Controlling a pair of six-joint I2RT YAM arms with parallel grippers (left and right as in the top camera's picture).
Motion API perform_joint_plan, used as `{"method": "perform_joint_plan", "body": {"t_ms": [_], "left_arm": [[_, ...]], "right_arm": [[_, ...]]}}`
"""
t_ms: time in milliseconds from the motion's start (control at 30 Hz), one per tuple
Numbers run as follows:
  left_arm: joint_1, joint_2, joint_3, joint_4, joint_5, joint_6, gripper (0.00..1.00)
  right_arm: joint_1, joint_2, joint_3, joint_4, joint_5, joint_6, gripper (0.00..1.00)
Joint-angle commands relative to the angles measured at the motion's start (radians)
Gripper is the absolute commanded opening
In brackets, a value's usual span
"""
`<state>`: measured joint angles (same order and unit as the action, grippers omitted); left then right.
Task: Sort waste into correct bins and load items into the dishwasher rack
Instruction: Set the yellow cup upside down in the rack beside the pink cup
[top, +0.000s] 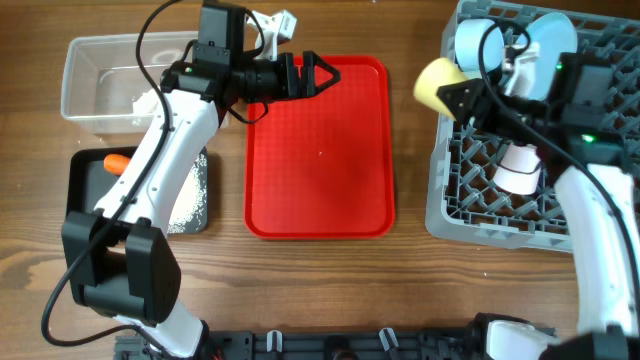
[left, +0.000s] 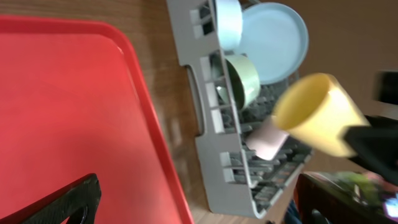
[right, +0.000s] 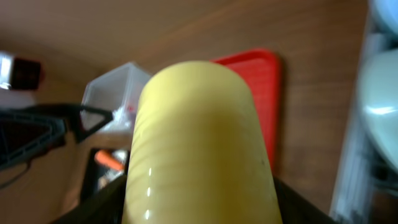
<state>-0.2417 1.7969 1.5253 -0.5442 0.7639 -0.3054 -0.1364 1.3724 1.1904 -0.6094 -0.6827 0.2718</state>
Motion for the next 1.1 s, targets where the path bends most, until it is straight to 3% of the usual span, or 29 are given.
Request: {"method": "perform_joint_plan", "body": {"t_ms": [0,167,367,600,800,1067], "left_arm": [[0.002,-0.014,0.012,0.002,-0.056,0.006,1.0],[0.002,-0.014,0.012,0.002,-0.056,0.006,1.0],[0.002,-0.014,0.012,0.002,-0.056,0.006,1.0],[0.002,-0.014,0.012,0.002,-0.056,0.006,1.0],[0.002,-0.014,0.012,0.002,-0.056,0.006,1.0],[0.002,-0.014,0.012,0.002,-0.056,0.006,1.0]], "right_arm": [[-0.015,-0.076,0.18,-0.196,0.307,-0.041,0.55],[-0.105,-0.076,0.352,-0.458,0.475,-0.04,0.54],[-0.326,-0.061,0.368,-0.538,0.511,-0.052,0.54],[-0.578,0.108,0.367,-0.614,0.51,-0.071,0.5],[-0.595,0.263,0.367,-0.673,0.509,-0.09,0.5],[-0.521,0.319,0.357,-0.668,0.496,-0.123,0.51]]}}
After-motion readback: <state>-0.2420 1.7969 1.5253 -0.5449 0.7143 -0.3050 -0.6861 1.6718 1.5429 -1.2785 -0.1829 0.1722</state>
